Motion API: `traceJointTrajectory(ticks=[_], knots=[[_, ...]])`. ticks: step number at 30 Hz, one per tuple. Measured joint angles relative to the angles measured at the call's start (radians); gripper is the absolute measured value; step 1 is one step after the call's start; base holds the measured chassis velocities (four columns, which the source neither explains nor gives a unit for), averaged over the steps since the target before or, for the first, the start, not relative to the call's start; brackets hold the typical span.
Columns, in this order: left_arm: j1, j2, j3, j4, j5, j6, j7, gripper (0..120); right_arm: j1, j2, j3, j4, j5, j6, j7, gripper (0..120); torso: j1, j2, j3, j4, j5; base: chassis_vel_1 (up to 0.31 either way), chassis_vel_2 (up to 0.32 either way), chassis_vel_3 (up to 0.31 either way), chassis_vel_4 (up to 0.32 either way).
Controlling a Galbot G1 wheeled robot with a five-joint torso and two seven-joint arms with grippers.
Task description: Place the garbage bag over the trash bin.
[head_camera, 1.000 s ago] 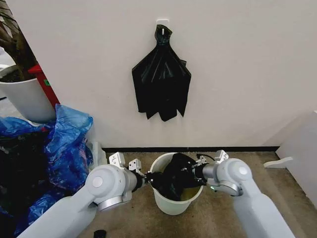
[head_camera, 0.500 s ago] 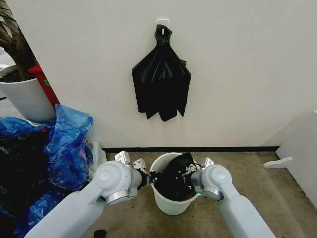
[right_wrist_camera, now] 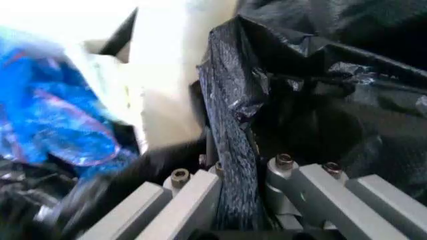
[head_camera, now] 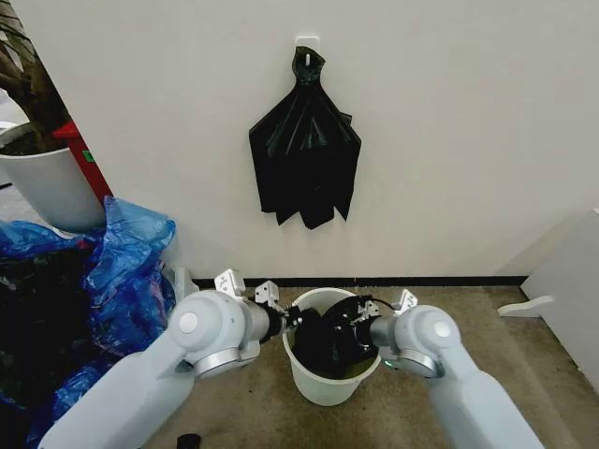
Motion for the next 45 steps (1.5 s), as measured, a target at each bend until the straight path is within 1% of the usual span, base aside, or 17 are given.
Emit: traceJointTrajectory(ticks=[6, 9, 10, 11, 15, 19, 21, 24, 29, 30, 32, 34, 38, 40, 41, 43, 45], knots=[[0.011, 0.011, -0.042, -0.018, 0.041, 0.0, 0.051, 0, -0.004, -0.024, 0.017, 0.157, 0.029, 0.015, 0.02, 0, 0.0, 0.0, 0.0, 0.0001, -0.0002, 0.0, 0.0, 0.0, 0.0], [0.01, 0.021, -0.053, -0.025, 0.124, -0.008, 0.147, 0, -0.003, -0.047, 0.035, 0.256, 0.043, 0.018, 0.02, 0, 0.0, 0.0, 0.0, 0.0002, -0.0001, 0.0, 0.0, 0.0, 0.0], [0.01, 0.021, -0.053, -0.025, 0.124, -0.008, 0.147, 0, -0.003, -0.047, 0.035, 0.256, 0.043, 0.018, 0.02, 0, 0.0, 0.0, 0.0, 0.0002, -0.0001, 0.0, 0.0, 0.0, 0.0], [0.01, 0.026, -0.059, -0.024, 0.161, -0.014, 0.214, 0, -0.003, -0.057, 0.051, 0.288, 0.051, 0.018, 0.02, 0, 0.0, 0.0, 0.0, 0.0001, -0.0001, 0.0, 0.0, 0.0, 0.0], [0.004, 0.041, -0.065, 0.0, 0.3, -0.038, 0.38, 0, -0.008, -0.086, 0.122, 0.36, 0.056, -0.006, -0.012, 0, 0.0, 0.0, 0.0, 0.0001, -0.0001, 0.0, 0.0, 0.0, 0.0], [-0.016, 0.046, -0.072, 0.017, 0.334, -0.057, 0.445, 0, -0.018, -0.106, 0.206, 0.385, 0.06, -0.035, -0.064, 0, 0.0, 0.0, 0.0, 0.0, 0.0, 0.0, 0.0, 0.0, 0.0], [-0.029, 0.051, -0.074, 0.019, 0.332, -0.062, 0.457, 0, -0.022, -0.114, 0.257, 0.386, 0.08, -0.045, -0.08, 0, 0.0, 0.0, 0.0, -0.0001, 0.0, 0.0, 0.0, 0.0, 0.0], [-0.039, 0.057, -0.076, 0.013, 0.308, -0.062, 0.458, 0, -0.023, -0.121, 0.29, 0.386, 0.104, -0.045, -0.083, 0, 0.0, 0.0, 0.0, 0.0, 0.0, 0.0, 0.0, 0.0, 0.0], [-0.067, 0.103, -0.089, -0.044, 0.168, -0.061, 0.448, 0, -0.017, -0.138, 0.322, 0.383, 0.224, 0.01, -0.08, 0, 0.0, 0.0, 0.0, -0.0002, 0.0, 0.0, 0.0, 0.0, 0.0], [-0.067, 0.103, -0.089, -0.044, 0.168, -0.061, 0.448, 0, -0.017, -0.138, 0.322, 0.383, 0.224, 0.01, -0.08, 0, 0.0, 0.0, 0.0, -0.0002, 0.0, 0.0, 0.0, 0.0, 0.0], [-0.068, 0.129, -0.095, -0.07, 0.116, -0.062, 0.444, 0, -0.006, -0.132, 0.323, 0.382, 0.262, 0.022, -0.083, 0, 0.0, 0.0, 0.0, 0.0003, 0.0, 0.0, 0.0, 0.0, 0.0], [-0.066, 0.161, -0.103, -0.082, 0.086, -0.07, 0.485, 0, 0.009, -0.128, 0.329, 0.381, 0.268, 0.032, -0.107, 0, 0.0, 0.0, 0.0, 0.0003, 0.0, 0.0, 0.0, 0.0, 0.0], [-0.052, 0.176, -0.105, -0.071, 0.096, -0.081, 0.567, 0, 0.022, -0.13, 0.338, 0.38, 0.269, 0.031, -0.154, 0, 0.0, 0.0, 0.0, 0.0001, -0.0001, 0.0, 0.0, 0.0, 0.0], [-0.045, 0.183, -0.107, -0.056, 0.103, -0.088, 0.628, 0, 0.028, -0.133, 0.346, 0.379, 0.268, 0.027, -0.19, 0, 0.0, 0.0, 0.0, 0.0002, -0.0002, 0.0, 0.0, 0.0, 0.0], [-0.044, 0.188, -0.109, -0.04, 0.105, -0.091, 0.681, 0, 0.029, -0.137, 0.355, 0.379, 0.261, 0.023, -0.228, 0, 0.0, 0.0, 0.0, 0.0002, -0.0003, 0.0, 0.0, 0.0, 0.0], [-0.047, 0.191, -0.111, -0.03, 0.104, -0.092, 0.707, 0, 0.029, -0.139, 0.358, 0.379, 0.254, 0.022, -0.245, 0, 0.0, 0.0, 0.0, 0.0002, -0.0002, 0.0, 0.0, 0.0, 0.0], [-0.058, 0.198, -0.117, -0.004, 0.099, -0.091, 0.766, 0, 0.031, -0.149, 0.365, 0.378, 0.222, 0.021, -0.298, 0, 0.0, 0.0, 0.0, -0.0001, -0.0001, 0.0, 0.0, 0.0, 0.0]])
